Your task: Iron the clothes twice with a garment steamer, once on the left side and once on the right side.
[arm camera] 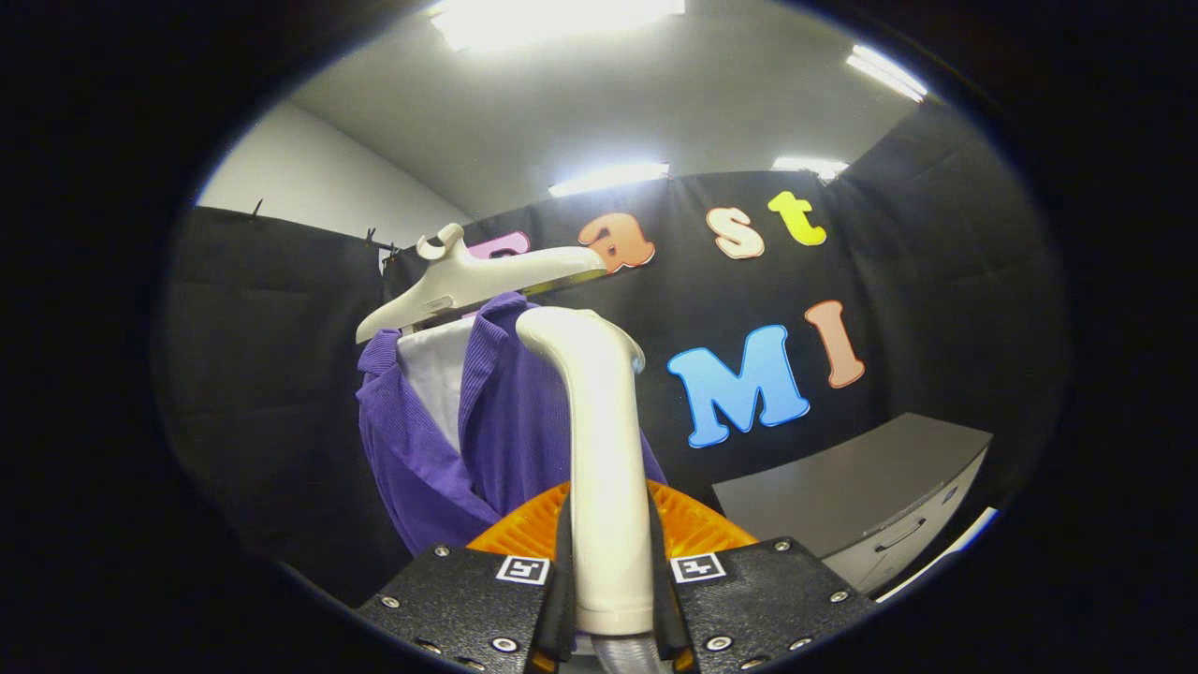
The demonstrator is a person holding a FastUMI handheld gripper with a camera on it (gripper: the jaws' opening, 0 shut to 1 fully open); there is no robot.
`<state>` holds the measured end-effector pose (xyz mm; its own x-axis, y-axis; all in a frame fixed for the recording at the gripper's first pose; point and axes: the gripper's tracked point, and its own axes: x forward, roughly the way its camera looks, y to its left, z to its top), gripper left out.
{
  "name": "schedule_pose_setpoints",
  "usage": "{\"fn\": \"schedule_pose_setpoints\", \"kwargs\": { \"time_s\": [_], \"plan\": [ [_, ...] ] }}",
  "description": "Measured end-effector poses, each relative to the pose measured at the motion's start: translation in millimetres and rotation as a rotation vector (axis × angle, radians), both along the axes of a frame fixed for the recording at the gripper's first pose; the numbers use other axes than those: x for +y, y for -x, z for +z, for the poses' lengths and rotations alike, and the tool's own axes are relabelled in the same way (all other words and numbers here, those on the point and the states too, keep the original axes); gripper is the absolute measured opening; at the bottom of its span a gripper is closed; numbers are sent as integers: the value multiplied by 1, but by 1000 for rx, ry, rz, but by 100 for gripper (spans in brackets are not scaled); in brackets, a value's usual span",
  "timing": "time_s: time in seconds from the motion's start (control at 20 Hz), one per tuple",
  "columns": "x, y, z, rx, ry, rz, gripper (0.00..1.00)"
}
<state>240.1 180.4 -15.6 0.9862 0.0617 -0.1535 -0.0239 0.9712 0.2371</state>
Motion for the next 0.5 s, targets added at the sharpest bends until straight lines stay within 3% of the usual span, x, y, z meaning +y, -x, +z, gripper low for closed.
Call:
{"fn": "schedule_pose_setpoints", "kwargs": {
  "time_s": [0.5],
  "plan": [
    [31, -10, -15, 1, 78, -46, 32]
  ]
}}
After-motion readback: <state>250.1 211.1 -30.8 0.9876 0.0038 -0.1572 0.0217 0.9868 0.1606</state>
